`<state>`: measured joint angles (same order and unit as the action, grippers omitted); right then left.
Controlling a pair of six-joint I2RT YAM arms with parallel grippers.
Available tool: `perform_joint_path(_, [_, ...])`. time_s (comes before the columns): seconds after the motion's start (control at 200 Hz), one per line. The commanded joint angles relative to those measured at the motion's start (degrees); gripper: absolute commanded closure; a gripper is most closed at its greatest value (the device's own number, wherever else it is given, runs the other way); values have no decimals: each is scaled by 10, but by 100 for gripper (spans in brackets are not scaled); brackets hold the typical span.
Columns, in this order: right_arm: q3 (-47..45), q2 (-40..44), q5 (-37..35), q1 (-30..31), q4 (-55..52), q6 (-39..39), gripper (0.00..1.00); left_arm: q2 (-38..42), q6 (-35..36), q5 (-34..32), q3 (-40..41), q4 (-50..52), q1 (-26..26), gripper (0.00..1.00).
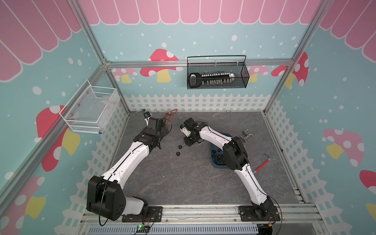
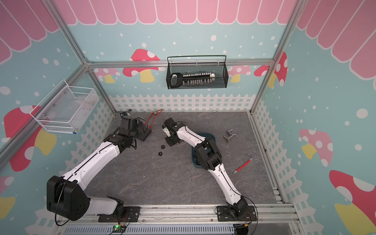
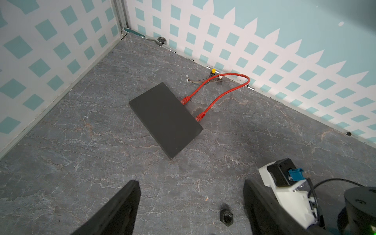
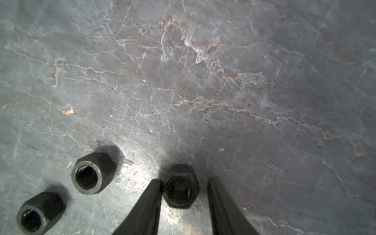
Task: Put the nuts on the desktop into the storage box
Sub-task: Pick up the nut from the center of the board.
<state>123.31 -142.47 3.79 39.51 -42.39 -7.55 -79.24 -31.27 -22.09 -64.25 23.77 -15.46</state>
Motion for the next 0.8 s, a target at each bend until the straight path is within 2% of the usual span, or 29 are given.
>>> perform_joint_path(0.0, [5,-23,-7,7,-14,-6,61,3,3,12,8,-11,5,16])
perform_joint_path(0.245, [1,-18,-17,7,-16,-7,92,-4,4,29,8,-14,6,16])
perform_joint_path(0.345, [-12,4,-26,8,-14,-9,99,-2,6,39,8,-15,6,16])
perform_joint_path(0.575, [-85,127,-78,7,10,-12,100,15,28,94,21,-23,6,16])
perform_joint_path(0.705, [-188,234,-121,5,41,-20,100,8,42,160,35,-22,2,16])
perform_joint_path(0.796, [-274,317,-152,-2,63,-32,100,-8,36,168,50,-22,-9,15])
